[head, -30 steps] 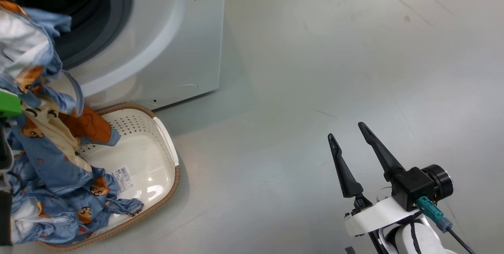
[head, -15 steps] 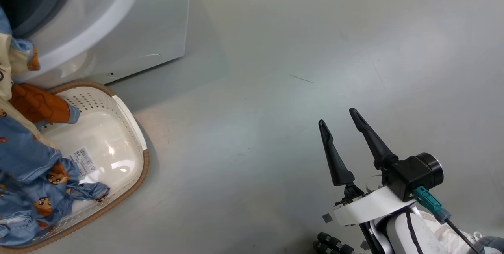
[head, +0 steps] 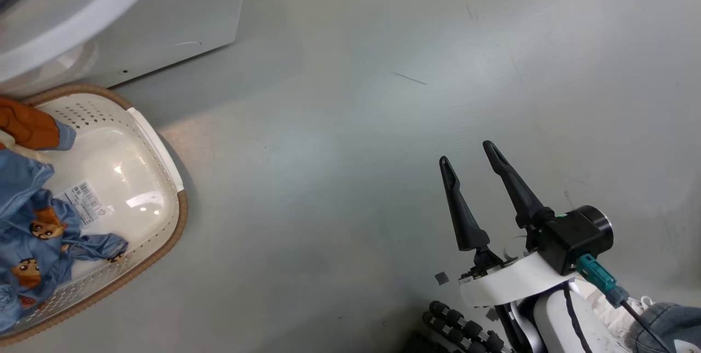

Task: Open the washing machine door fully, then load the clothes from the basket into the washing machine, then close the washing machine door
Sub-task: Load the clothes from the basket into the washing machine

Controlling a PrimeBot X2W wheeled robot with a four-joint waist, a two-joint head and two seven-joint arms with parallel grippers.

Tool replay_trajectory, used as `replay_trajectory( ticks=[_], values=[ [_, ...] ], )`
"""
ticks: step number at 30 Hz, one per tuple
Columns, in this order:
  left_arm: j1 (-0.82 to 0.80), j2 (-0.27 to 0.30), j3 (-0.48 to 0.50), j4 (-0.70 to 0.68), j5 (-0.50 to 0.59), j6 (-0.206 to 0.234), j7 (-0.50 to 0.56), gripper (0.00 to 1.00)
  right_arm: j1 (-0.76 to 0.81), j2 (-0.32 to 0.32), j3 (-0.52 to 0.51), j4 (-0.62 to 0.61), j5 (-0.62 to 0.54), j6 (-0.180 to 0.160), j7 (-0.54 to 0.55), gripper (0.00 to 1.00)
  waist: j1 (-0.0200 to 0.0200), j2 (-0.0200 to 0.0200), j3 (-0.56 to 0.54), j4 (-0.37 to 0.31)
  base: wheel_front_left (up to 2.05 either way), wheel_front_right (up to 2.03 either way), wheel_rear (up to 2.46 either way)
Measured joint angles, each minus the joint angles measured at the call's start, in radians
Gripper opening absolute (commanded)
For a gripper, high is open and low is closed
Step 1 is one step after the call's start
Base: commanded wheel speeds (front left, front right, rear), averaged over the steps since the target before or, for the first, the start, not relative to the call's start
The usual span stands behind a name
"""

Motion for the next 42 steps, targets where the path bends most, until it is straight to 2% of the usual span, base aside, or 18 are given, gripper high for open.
replay_trajectory(
  ticks=[8, 16, 17, 18, 19, 30, 42],
  values=[
    [-0.119, 0.014, -0.005, 0.027, 0.016, -0.011, -0.085, 0.00, -0.020, 0.000, 0.022, -0.007, 0.013, -0.007, 0.000, 1.00, -0.0001, 0.0000, 0.035, 0.000, 0.00, 0.00, 0.00],
    [-0.108, 0.040, -0.082, 0.182, 0.092, -0.011, -0.023, 0.00, -0.020, 0.000, 0.034, -0.003, 0.022, -0.009, 0.000, 1.00, -0.0001, 0.0000, 0.039, -0.005, 0.00, 0.00, 0.00],
    [-0.109, 0.040, -0.087, 0.197, 0.092, -0.009, -0.015, 0.17, -0.020, 0.000, 0.035, -0.002, 0.023, -0.015, 0.000, 1.00, -0.0001, 0.0000, 0.039, -0.006, 0.00, 0.00, 0.00],
    [-0.108, 0.040, -0.095, 0.210, 0.093, -0.009, -0.007, 0.72, -0.020, 0.000, 0.036, 0.000, 0.024, -0.016, 0.000, 1.00, -0.0001, 0.0000, 0.039, -0.006, 0.00, 0.00, 0.00],
    [-0.109, 0.037, -0.100, 0.221, 0.097, -0.008, -0.006, 1.00, -0.020, 0.000, 0.035, 0.001, 0.024, -0.016, 0.000, 1.00, -0.0001, 0.0000, 0.039, -0.005, 0.00, 0.00, 0.00],
    [-0.104, -0.044, -0.101, 0.317, 0.119, 0.027, -0.100, 1.00, -0.048, 0.000, 0.012, 0.031, 0.030, -0.025, 0.000, 1.00, -0.0001, 0.0000, -0.007, 0.029, 0.00, 0.00, 0.00],
    [-0.008, -0.188, -0.150, 0.366, 0.126, 0.043, -0.171, 1.00, -0.054, -0.001, -0.062, 0.076, -0.001, -0.024, 0.000, 1.00, -0.0002, 0.0000, -0.100, 0.118, 0.00, 0.00, 0.00]
  ],
)
